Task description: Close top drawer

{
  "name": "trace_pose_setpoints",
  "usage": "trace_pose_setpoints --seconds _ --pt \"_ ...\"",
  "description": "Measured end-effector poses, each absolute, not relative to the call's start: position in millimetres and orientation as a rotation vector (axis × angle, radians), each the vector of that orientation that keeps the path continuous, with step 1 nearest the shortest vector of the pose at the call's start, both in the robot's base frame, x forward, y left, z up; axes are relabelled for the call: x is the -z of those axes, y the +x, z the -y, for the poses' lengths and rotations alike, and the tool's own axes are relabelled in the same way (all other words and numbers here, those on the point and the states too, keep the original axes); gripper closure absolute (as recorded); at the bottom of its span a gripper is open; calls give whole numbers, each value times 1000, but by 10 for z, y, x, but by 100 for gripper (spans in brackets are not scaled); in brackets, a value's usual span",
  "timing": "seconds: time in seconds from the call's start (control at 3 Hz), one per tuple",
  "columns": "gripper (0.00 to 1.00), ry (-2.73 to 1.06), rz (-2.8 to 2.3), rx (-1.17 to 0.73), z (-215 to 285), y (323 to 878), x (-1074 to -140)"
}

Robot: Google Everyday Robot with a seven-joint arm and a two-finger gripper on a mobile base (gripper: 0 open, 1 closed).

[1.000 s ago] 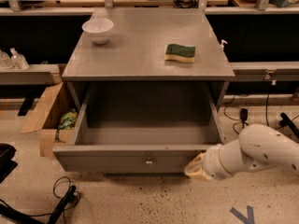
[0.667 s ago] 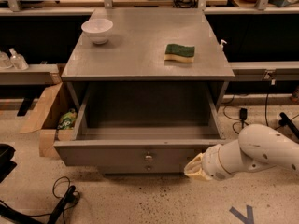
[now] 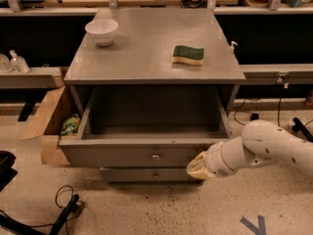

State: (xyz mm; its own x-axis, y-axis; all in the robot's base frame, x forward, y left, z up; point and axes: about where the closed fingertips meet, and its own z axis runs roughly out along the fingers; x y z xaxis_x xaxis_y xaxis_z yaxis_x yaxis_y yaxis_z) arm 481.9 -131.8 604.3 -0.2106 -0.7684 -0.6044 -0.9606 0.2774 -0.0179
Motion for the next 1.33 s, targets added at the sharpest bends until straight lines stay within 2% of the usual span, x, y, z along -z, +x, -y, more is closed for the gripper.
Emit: trace_pose_setpoints --seconds 0.33,1.0,1.33 --pt "46 -1553 -2046 -505 1300 4813 -6034" --pt "0 -1559 -2044 -511 1275 4804 -6020" --pt "0 -1559 -2044 -511 1274 4804 -6020"
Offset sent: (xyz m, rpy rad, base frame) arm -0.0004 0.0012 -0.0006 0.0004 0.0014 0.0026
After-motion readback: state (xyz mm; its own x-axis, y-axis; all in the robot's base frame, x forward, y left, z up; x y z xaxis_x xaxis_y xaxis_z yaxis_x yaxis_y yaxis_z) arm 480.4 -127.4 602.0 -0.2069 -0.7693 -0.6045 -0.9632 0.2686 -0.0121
